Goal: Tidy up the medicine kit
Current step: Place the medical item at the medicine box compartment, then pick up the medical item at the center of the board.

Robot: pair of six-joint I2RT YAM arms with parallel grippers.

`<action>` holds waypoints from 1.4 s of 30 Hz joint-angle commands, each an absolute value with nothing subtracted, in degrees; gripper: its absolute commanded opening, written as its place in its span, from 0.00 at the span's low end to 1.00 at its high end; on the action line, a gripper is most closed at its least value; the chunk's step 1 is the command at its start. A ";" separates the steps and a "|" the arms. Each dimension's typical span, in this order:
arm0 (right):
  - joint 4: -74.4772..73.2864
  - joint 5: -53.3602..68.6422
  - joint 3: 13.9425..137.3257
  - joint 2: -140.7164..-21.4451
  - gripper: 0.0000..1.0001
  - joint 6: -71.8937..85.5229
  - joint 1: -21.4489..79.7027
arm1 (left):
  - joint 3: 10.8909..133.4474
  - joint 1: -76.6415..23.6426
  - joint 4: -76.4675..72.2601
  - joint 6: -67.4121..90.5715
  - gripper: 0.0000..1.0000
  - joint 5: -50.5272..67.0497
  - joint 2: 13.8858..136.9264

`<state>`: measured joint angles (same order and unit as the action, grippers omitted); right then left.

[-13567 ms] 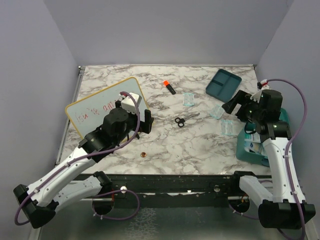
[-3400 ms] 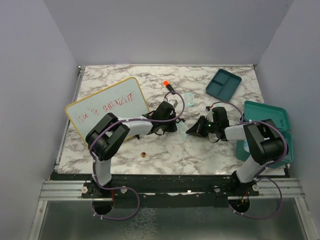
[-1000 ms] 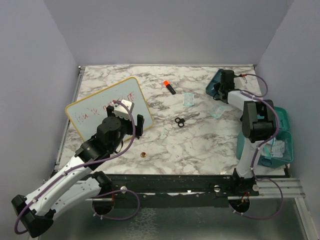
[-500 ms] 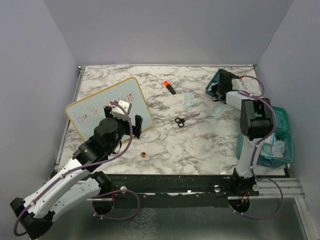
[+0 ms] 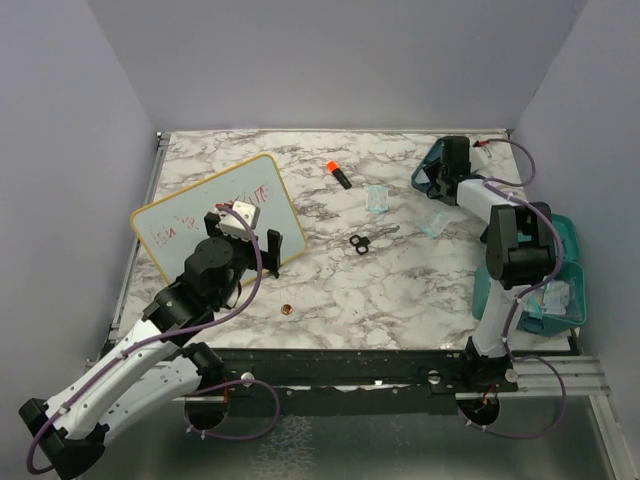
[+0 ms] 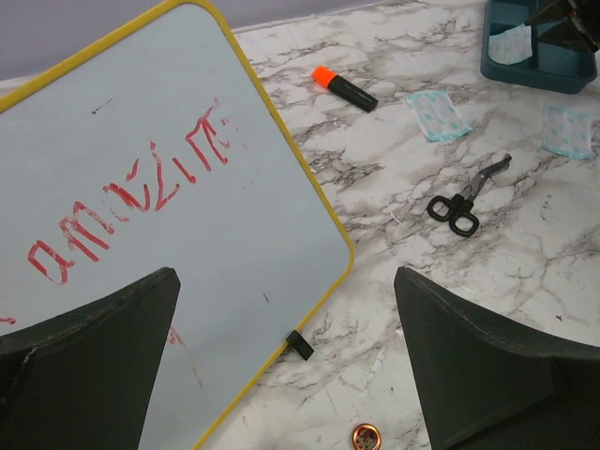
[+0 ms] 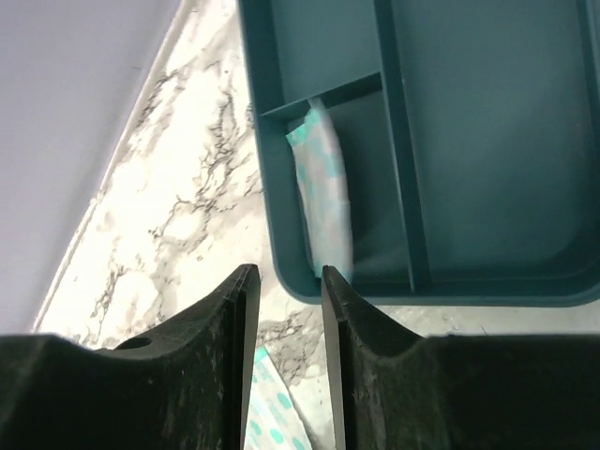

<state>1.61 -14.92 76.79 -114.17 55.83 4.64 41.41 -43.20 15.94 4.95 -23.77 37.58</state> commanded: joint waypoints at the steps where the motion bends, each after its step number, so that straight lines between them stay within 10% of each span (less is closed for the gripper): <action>1: -3.54 -11.98 78.44 -110.13 0.39 48.44 4.40 | 40.36 -43.07 14.86 3.96 0.99 -26.05 36.04; 42: -38.18 -20.08 66.45 -102.00 0.42 72.87 4.04 | 40.03 -43.07 14.70 3.60 0.99 -25.29 32.84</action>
